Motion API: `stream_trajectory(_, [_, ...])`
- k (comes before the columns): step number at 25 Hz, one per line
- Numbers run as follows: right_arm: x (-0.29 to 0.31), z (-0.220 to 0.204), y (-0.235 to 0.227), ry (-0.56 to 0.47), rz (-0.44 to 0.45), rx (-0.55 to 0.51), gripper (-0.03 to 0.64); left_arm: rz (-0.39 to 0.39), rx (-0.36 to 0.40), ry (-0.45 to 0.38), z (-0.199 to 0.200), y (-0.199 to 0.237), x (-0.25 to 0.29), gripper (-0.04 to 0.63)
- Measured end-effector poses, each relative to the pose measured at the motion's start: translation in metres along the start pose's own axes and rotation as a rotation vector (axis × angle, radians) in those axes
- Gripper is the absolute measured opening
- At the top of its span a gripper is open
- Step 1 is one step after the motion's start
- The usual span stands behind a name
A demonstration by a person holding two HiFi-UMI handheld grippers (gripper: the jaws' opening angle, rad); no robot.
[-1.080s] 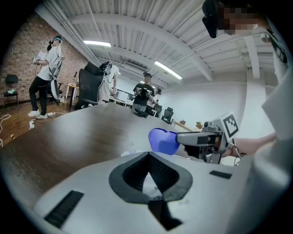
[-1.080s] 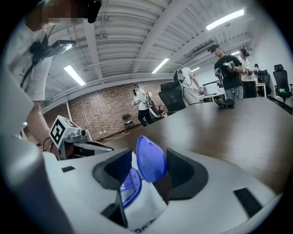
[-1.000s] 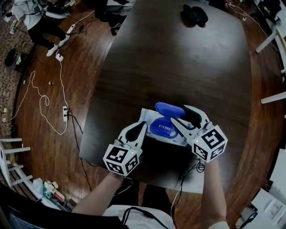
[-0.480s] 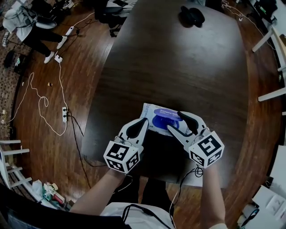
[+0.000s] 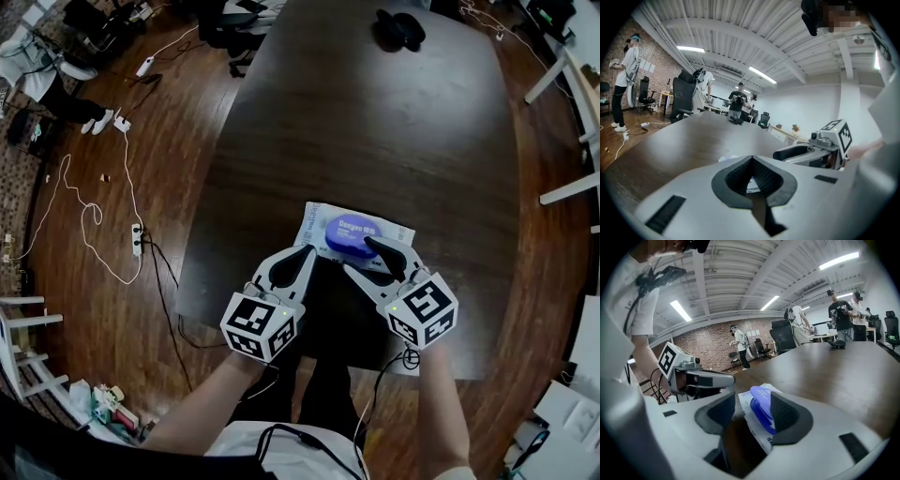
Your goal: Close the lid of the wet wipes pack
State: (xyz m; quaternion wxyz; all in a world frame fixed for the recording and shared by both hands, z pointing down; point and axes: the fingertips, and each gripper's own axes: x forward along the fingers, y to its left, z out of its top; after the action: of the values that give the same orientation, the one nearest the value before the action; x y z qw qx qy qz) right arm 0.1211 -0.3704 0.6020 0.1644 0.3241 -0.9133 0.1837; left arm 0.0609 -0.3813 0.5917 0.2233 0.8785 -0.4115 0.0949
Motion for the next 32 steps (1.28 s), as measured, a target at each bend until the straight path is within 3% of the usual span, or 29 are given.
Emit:
stream_trajectory(11, [0.007, -0.014, 0.009, 0.038, 0.001, -0.005, 0.222, 0.015, -0.003, -0.003, -0.004, 0.0, -0.01, -0.002])
stream_trajectory(32, [0.036, -0.039, 0.019, 0.21, 0.002, -0.062, 0.222, -0.005, -0.015, -0.005, -0.001, 0.005, -0.007, -0.002])
